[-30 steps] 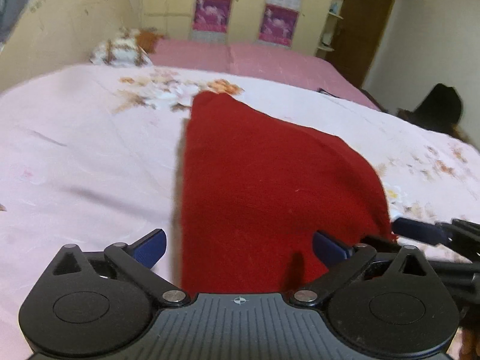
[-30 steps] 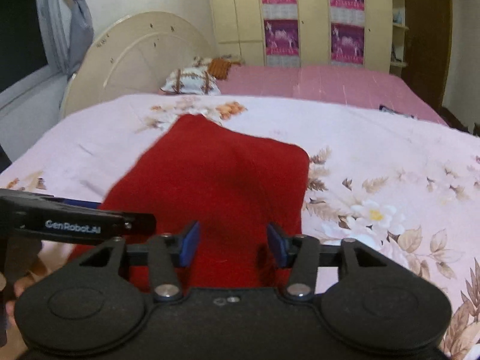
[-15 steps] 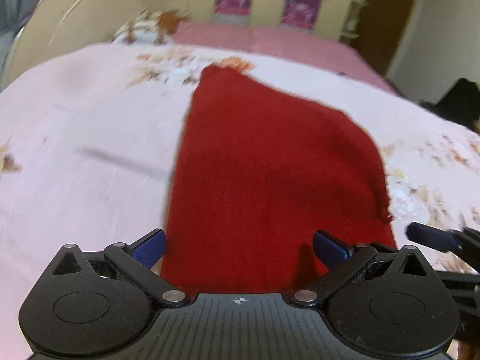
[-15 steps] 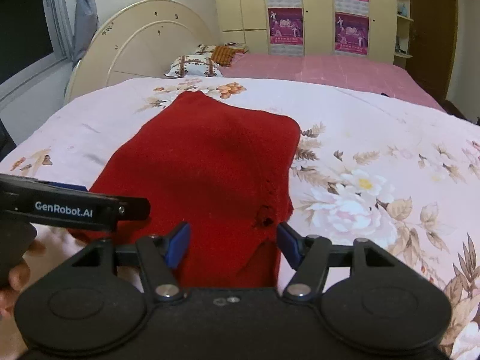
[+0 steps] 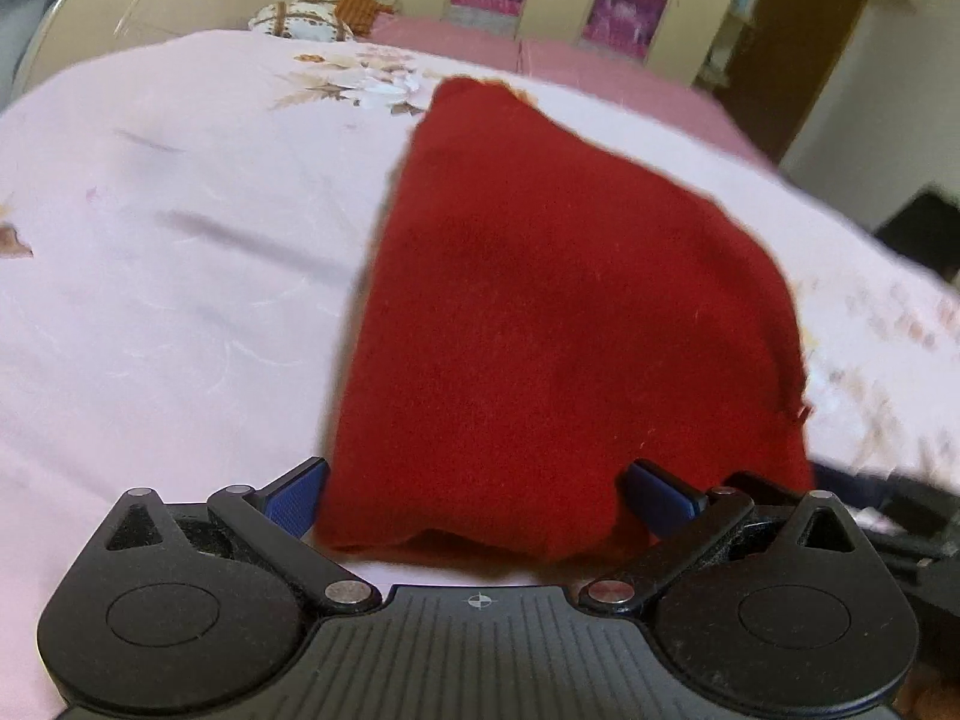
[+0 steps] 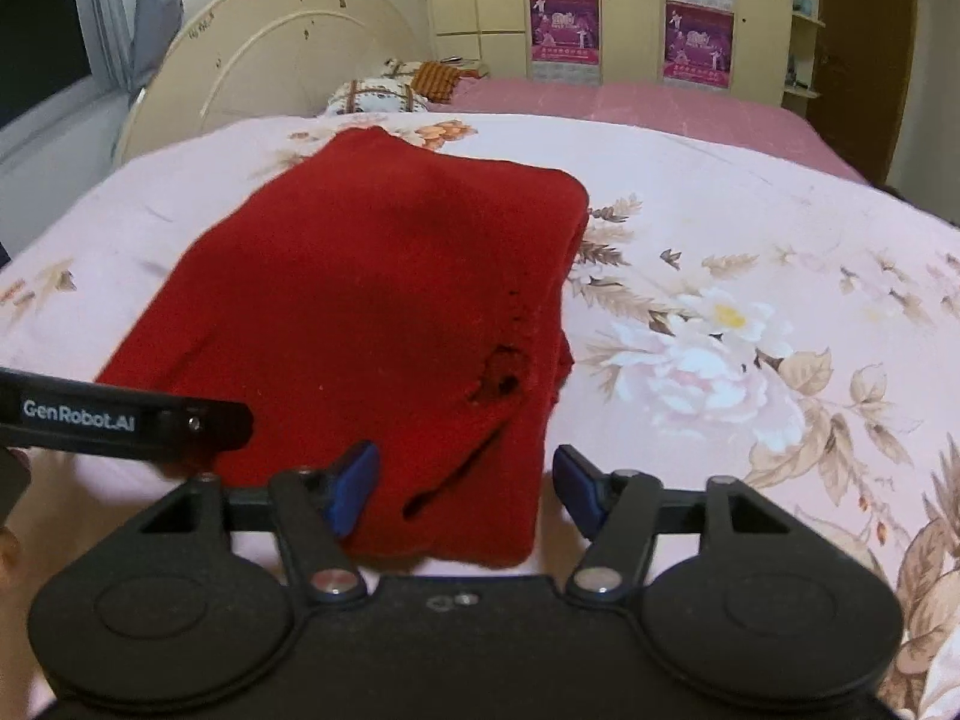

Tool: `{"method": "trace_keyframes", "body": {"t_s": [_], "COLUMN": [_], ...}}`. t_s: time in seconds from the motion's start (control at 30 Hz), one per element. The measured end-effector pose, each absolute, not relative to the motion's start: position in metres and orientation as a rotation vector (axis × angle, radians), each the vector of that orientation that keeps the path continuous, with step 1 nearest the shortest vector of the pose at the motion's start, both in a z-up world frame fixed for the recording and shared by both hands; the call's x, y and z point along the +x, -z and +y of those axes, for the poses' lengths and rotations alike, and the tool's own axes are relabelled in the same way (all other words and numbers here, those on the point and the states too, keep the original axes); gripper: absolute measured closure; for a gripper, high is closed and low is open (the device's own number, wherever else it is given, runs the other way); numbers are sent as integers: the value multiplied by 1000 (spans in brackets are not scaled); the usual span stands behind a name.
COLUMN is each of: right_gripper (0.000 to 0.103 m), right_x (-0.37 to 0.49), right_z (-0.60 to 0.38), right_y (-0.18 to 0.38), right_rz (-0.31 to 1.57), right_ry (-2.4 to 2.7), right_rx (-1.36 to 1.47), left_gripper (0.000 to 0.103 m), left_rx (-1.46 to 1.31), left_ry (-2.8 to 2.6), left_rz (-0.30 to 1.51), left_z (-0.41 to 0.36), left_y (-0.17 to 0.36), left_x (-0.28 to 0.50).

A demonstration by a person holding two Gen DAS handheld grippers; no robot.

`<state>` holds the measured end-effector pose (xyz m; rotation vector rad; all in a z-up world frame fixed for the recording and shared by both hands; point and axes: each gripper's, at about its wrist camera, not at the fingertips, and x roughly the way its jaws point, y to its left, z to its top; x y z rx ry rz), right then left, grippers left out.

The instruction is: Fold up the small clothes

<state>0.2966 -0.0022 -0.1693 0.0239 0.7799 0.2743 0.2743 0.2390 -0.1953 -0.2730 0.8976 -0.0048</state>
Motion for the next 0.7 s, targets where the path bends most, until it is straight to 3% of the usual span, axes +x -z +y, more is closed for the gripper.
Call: {"method": "trace_keyframes", "body": {"t_s": [0.1,0.17,0.2,0.33,0.43,0.7], "right_gripper": [65,65,57,54,42,42], "right_x": [294,293,293,291,281,251], "right_z": [-3,-6,-8,-13,-14,-19], "right_y": [166,164,165,163,156,133], "right_rz": [769,756,756,773,752,722], "right_ry": [-270,-240,-222,-213,-193,-210], "right_rx": [30,35,30,90,96,76], "left_gripper": [0,0,0,0,0,0], "left_rx": [-286,-219,-187,-186,-163,-10], "left_ry": [-23,-30,-27,-24,-45,-91], "left_rz": [871,870,885,909,914,836], "left_z": [242,235,231,231,229,209], "left_y": [192,191,192,192,189,156], "left_x": [270,271,272,274,274,249]}}
